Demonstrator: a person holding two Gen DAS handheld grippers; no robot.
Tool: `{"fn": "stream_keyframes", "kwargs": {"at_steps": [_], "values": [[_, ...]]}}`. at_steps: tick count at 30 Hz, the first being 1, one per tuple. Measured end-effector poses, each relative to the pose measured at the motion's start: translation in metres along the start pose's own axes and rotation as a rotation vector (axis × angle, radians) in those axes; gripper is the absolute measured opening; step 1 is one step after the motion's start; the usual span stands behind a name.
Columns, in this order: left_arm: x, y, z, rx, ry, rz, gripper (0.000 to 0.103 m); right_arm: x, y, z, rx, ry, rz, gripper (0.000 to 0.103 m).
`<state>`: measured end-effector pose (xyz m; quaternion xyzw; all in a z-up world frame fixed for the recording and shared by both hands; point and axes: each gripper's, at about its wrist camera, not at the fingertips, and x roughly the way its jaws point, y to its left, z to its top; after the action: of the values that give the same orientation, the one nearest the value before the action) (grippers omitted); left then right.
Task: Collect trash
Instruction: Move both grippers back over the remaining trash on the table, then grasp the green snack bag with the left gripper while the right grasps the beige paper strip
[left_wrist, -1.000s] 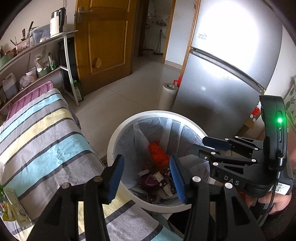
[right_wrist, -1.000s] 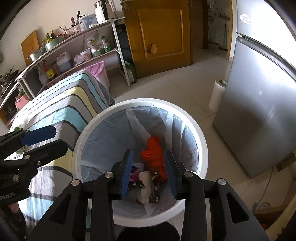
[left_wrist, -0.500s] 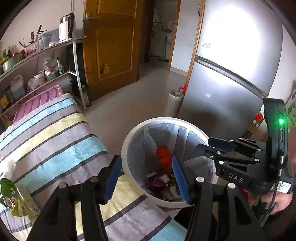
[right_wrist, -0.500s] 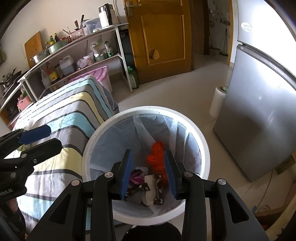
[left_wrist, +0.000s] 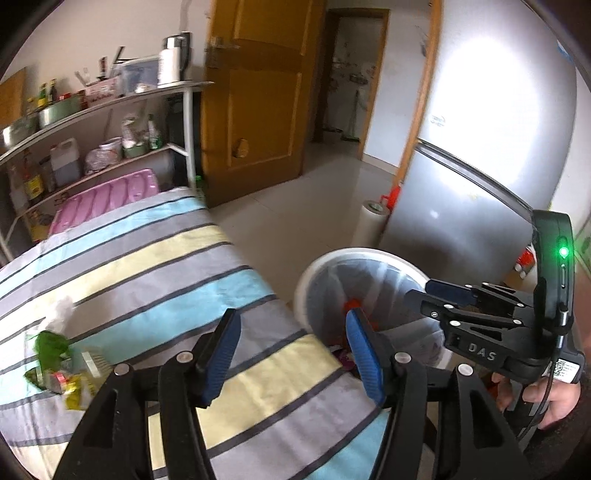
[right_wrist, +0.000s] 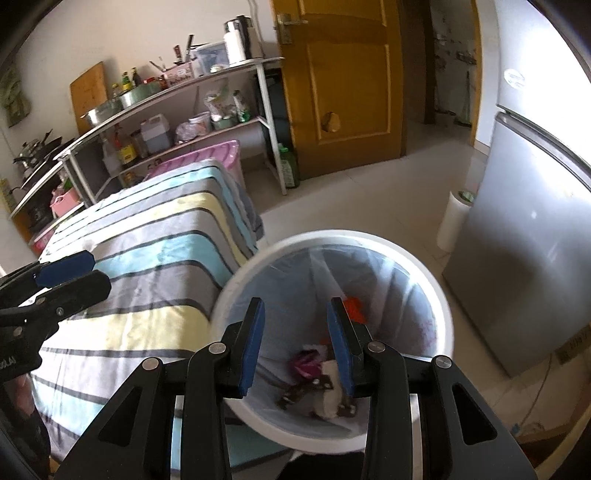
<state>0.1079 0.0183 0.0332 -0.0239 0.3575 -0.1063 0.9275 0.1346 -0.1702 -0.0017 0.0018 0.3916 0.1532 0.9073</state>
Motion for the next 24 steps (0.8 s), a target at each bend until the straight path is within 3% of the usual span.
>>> {"fn": "stream_keyframes", "kwargs": {"at_steps": [24], "values": [[-0.066, 0.144, -0.043, -0.203, -0.038, 0.281, 0.064, 0.032, 0.147, 0.023, -0.222, 0.008, 0.243, 0.045]]}}
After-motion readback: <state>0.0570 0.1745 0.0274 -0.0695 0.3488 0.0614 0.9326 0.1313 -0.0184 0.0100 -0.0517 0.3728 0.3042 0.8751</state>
